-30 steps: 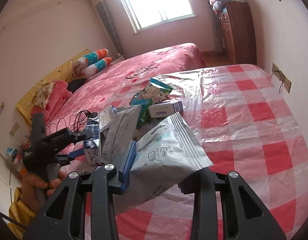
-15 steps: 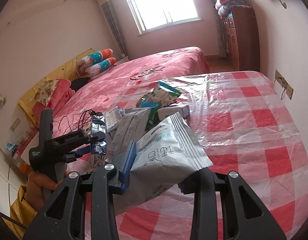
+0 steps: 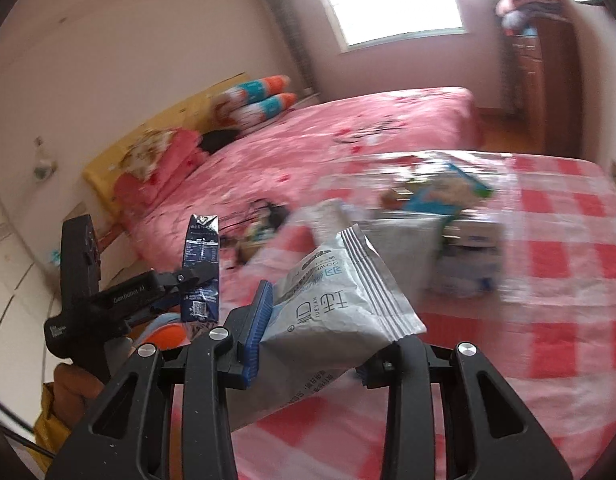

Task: Collect trash
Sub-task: 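Carry the milk carton to the orange bucket and open the left tool, then swing both tools back from the bucket toward the table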

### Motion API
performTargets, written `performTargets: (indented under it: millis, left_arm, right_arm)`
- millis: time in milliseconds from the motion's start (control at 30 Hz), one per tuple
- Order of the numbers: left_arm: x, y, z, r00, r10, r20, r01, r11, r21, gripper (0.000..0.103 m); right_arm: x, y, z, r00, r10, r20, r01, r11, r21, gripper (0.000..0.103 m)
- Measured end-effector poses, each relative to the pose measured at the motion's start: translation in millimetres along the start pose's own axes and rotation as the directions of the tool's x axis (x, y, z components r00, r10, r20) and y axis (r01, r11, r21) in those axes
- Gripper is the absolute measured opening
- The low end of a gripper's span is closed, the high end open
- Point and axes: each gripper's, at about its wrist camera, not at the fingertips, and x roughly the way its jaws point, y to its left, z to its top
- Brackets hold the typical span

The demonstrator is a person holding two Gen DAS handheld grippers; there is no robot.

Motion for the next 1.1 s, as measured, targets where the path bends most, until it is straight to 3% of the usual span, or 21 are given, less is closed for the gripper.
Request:
performTargets:
  millis: [200,367,567,600,633,700,800,900,967,1100]
  left_arm:
    - [-50.1,66.2,-6.8,0.983,0.170,0.072,-0.169,0.985,-0.021,0.068]
    - [-75.4,125.0,-23.4,0.938,0.338,0.076,-0.334,0.940,-0.070,0.068]
    - [-90.1,185.6,-47.3,0.885,0.462,0.048,-0.451,0.880,-0.151,0.070]
    - [-90.5,193.8,-51.3,0.875,0.482,0.040,-0.471,0.868,-0.157,0.074]
    - [-91.1,202.6,-56.5,0.862,0.506,0.026,-0.496,0.853,-0.164,0.078]
    - [-90.9,215.1,-62.4,0.840,0.543,0.001,-0.534,0.827,-0.177,0.083]
    - [-92.9,226.8,-69.1,0.816,0.578,-0.014,-0.571,0.802,-0.177,0.084]
    - [-90.9,227.3,-66.7,0.809,0.588,-0.013,-0.581,0.796,-0.172,0.084]
    - [-90.4,220.6,-64.8,0.804,0.595,-0.002,-0.588,0.794,-0.154,0.084]
    - [-85.6,195.4,-61.9,0.793,0.609,0.017,-0.604,0.790,-0.109,0.085]
  right_arm:
    - [47.2,76.1,2.3,0.987,0.140,-0.075,-0.148,0.983,-0.113,0.037]
    - [87.6,135.1,-7.0,0.967,0.211,-0.142,-0.237,0.952,-0.196,0.038]
    - [136.0,190.0,-31.0,0.931,0.278,-0.238,-0.332,0.915,-0.230,0.040]
    - [147.3,195.8,-39.1,0.919,0.283,-0.273,-0.347,0.911,-0.223,0.046]
    - [155.1,198.4,-44.6,0.914,0.277,-0.297,-0.346,0.914,-0.213,0.061]
    - [161.8,197.1,-51.0,0.909,0.273,-0.315,-0.344,0.918,-0.196,0.071]
    - [157.4,190.3,-55.8,0.927,0.225,-0.300,-0.295,0.931,-0.214,0.080]
    - [143.1,176.1,-52.9,0.951,0.187,-0.245,-0.244,0.942,-0.230,0.088]
    - [132.2,165.0,-51.6,0.970,0.144,-0.197,-0.192,0.949,-0.251,0.089]
    - [115.2,145.2,-51.4,0.985,0.105,-0.139,-0.138,0.957,-0.256,0.089]
